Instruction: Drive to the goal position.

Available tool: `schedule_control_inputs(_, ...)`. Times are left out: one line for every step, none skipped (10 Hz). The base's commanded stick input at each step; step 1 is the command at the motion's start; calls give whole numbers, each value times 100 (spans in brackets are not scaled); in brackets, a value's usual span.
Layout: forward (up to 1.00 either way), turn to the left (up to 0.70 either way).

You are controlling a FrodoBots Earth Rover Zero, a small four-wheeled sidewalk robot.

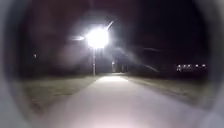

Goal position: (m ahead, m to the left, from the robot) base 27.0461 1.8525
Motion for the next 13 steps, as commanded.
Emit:
schedule_control_inputs(70, 0)
schedule_control_inputs(70, 0)
schedule_control_inputs(70, 0)
schedule_control_inputs(70, 0)
schedule_control_inputs(70, 0)
schedule_control_inputs(70, 0)
schedule_control_inputs(70, 0)
schedule_control_inputs(70, 0)
schedule_control_inputs(70, 0)
schedule_control_inputs(70, 0)
schedule_control_inputs(70, 0)
schedule_control_inputs(70, 0)
schedule_control_inputs(70, 0)
